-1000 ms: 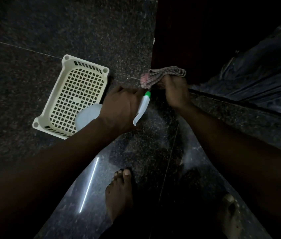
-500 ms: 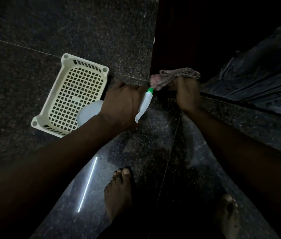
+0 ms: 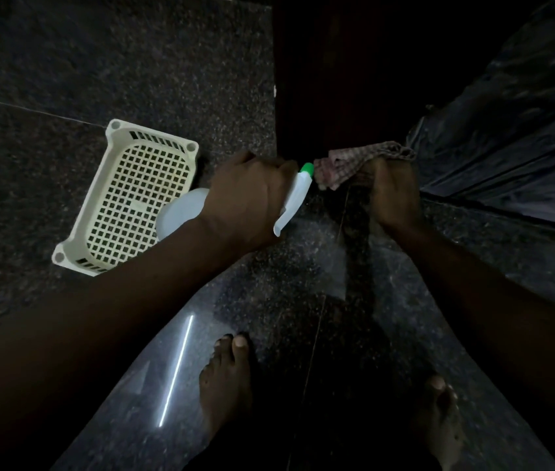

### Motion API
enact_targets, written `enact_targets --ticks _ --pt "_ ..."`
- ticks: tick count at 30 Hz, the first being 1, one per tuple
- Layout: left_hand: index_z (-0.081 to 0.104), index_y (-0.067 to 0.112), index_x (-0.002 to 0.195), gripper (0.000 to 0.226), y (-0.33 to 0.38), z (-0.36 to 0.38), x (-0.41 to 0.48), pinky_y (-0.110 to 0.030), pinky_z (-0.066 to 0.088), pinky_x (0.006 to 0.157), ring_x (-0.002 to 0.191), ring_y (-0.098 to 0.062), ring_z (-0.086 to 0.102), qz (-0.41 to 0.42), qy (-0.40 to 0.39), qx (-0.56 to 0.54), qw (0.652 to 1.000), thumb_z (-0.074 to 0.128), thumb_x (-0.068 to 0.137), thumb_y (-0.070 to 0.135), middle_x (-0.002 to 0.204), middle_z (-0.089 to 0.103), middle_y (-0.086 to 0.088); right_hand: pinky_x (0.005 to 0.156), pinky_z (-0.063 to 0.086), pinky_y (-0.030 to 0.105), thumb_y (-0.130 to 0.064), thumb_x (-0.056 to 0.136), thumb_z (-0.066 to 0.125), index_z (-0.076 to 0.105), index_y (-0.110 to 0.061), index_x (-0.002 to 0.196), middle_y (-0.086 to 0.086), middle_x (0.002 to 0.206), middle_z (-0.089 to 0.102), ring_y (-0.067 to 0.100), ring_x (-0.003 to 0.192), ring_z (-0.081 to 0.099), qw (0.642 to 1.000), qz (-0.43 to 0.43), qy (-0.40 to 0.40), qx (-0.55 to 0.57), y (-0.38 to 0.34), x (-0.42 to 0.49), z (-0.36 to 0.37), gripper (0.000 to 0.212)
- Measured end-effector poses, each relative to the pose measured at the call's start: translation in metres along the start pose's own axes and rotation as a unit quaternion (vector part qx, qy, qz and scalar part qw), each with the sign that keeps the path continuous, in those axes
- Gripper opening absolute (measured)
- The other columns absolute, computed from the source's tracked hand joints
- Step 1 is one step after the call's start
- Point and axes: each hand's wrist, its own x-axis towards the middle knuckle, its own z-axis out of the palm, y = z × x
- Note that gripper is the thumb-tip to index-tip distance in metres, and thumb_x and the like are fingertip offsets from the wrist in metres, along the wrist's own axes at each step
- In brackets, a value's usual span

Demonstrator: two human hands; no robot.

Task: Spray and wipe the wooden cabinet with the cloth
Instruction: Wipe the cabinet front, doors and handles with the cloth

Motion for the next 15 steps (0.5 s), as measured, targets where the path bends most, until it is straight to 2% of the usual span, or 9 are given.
enact_targets --ticks 2,5,7,9,10,11,13,15 --pt "0.047 0.021 0.085 0.015 0.003 -0.002 0.004 -0.031 0.021 0.067 0.065 -0.025 0.053 -0.003 -0.019 -0.003 1.000 0.043 0.071 0.022 0.078 0.056 0.001 0.096 0.048 0.049 -0.046 0.089 0.032 0.065 0.011 0.105 0.029 0.110 0.066 0.039 0.104 0.062 1.000 -0.018 -0.012 0.010 -0.008 0.004 -0.001 0.068" --pt "0.047 0.023 0.087 0.020 0.007 -0.007 0.008 -0.029 0.018 0.070 0.065 -0.021 0.049 -0.016 -0.042 -0.015 0.999 0.042 0.068 0.024 0.081 0.057 0.004 0.101 0.048 0.045 -0.045 0.091 0.034 0.065 0.008 0.117 0.024 0.124 0.064 0.038 0.117 0.059 0.996 -0.056 0.030 0.066 -0.011 0.005 -0.001 0.067" --pt "0.047 0.023 0.086 0.019 0.010 -0.012 0.012 -0.028 0.020 0.069 0.064 -0.020 0.044 -0.013 -0.051 -0.023 0.998 0.039 0.069 0.023 0.082 0.056 0.004 0.100 0.049 0.040 -0.043 0.091 0.035 0.066 0.007 0.115 0.020 0.124 0.065 0.033 0.116 0.060 0.995 -0.050 0.039 0.080 -0.006 0.003 -0.002 0.064" --pt "0.048 0.020 0.088 0.018 0.013 -0.020 0.016 -0.030 0.024 0.069 0.067 -0.023 0.051 -0.011 -0.042 -0.036 0.998 0.038 0.074 0.022 0.083 0.058 0.001 0.103 0.042 0.024 -0.038 0.093 0.038 0.063 0.003 0.121 0.012 0.131 0.059 0.020 0.121 0.055 0.995 -0.025 0.045 0.087 0.006 0.001 -0.005 0.056" --pt "0.049 0.018 0.089 0.016 0.015 -0.024 0.018 -0.032 0.027 0.068 0.068 -0.026 0.054 -0.005 -0.031 -0.039 0.999 0.037 0.077 0.021 0.083 0.059 -0.001 0.104 0.040 0.023 -0.034 0.093 0.039 0.061 0.005 0.123 0.014 0.131 0.059 0.020 0.121 0.053 0.996 -0.002 0.042 0.083 0.012 0.000 -0.008 0.054" --pt "0.050 0.017 0.090 0.017 0.017 -0.028 0.020 -0.034 0.030 0.068 0.068 -0.027 0.054 0.002 -0.021 -0.034 0.999 0.035 0.082 0.020 0.083 0.059 -0.002 0.103 0.041 0.027 -0.031 0.092 0.038 0.063 0.007 0.120 0.019 0.127 0.061 0.024 0.120 0.054 0.997 0.016 0.034 0.073 0.020 -0.001 -0.011 0.053" --pt "0.051 0.018 0.093 0.031 0.023 -0.036 0.023 -0.034 0.032 0.069 0.066 -0.025 0.050 0.007 -0.006 -0.027 1.000 0.020 0.087 0.023 0.082 0.058 -0.002 0.099 0.046 0.037 -0.027 0.090 0.038 0.067 0.011 0.110 0.024 0.117 0.066 0.032 0.113 0.060 0.998 0.020 0.023 0.047 0.030 -0.002 -0.016 0.052" --pt "0.050 0.018 0.092 0.049 0.027 -0.043 0.025 -0.035 0.034 0.071 0.065 -0.022 0.043 0.004 0.001 -0.042 0.999 0.001 0.084 0.026 0.081 0.056 -0.001 0.093 0.046 0.030 -0.026 0.091 0.039 0.069 0.009 0.104 0.020 0.112 0.068 0.021 0.104 0.061 0.998 0.010 0.034 0.043 0.028 -0.004 -0.019 0.048"
